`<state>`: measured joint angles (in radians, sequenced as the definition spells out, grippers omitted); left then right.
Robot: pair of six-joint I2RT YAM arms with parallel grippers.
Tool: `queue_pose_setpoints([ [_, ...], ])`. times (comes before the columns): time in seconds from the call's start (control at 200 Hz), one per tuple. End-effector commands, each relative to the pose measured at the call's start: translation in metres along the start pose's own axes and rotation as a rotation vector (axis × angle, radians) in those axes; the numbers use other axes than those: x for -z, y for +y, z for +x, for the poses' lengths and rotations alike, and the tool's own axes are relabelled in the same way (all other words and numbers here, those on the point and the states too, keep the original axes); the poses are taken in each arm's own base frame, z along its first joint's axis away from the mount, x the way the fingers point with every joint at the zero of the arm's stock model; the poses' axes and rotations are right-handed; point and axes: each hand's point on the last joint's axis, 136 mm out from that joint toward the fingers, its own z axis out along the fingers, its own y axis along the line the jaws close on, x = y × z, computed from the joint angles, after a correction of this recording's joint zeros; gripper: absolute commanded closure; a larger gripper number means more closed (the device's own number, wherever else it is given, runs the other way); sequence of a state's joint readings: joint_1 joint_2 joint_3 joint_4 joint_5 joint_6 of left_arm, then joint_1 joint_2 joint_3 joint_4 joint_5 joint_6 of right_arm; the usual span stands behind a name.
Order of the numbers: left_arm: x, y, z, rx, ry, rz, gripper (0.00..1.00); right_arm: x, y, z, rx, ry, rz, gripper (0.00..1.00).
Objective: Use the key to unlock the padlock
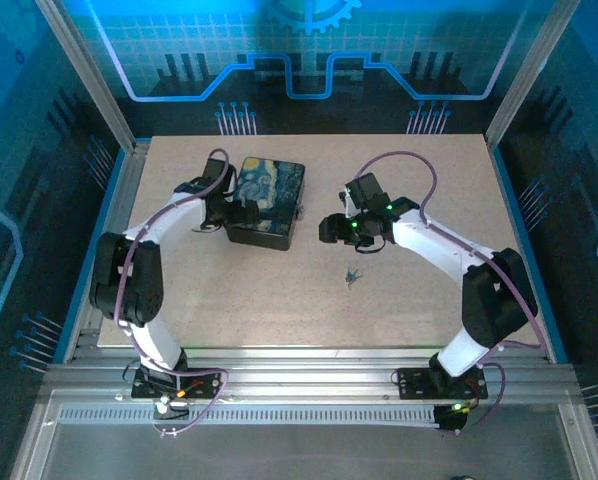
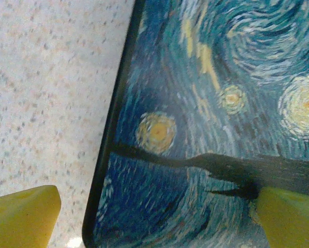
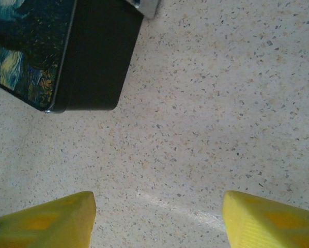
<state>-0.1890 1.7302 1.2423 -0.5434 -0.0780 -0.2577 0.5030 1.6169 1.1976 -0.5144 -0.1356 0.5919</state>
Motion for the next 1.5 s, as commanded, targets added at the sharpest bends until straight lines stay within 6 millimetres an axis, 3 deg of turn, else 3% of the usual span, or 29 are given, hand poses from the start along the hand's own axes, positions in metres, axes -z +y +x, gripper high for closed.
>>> queue_pose_setpoints([
  [0.0,0.006,0.016,0.040,0.015,0.110,-0.060,0.01,-0.004,0.007,-0.003,0.008,0.007,-0.009,0.33],
  [0.135,0.038,0.002,0.019,0.033,0.041,0.002,0.01,-0.011,0.034,-0.008,0.073,0.013,-0.042,0.34],
  [0.28,0.061,-0.013,-0.013,0.049,-0.039,0.070,0.01,-0.034,0.063,-0.013,0.085,0.023,-0.080,0.38],
  [0.48,0.040,-0.009,-0.035,0.090,-0.066,0.042,0.01,-0.077,0.082,-0.026,0.074,0.030,-0.087,0.43],
  [0.725,0.018,0.008,-0.061,0.154,-0.100,0.020,0.01,-0.106,0.091,-0.030,0.075,0.057,-0.097,0.49],
  [0.885,0.001,0.007,-0.061,0.131,-0.078,0.032,0.02,-0.119,0.092,-0.026,0.066,0.081,-0.102,0.55],
  [1.065,-0.016,-0.008,-0.053,0.080,-0.031,0.118,0.05,-0.127,0.098,-0.015,0.080,0.114,-0.131,0.65],
  [1.496,-0.015,-0.058,-0.038,-0.037,0.018,0.344,0.09,-0.102,0.147,0.059,0.220,0.167,-0.179,0.69],
])
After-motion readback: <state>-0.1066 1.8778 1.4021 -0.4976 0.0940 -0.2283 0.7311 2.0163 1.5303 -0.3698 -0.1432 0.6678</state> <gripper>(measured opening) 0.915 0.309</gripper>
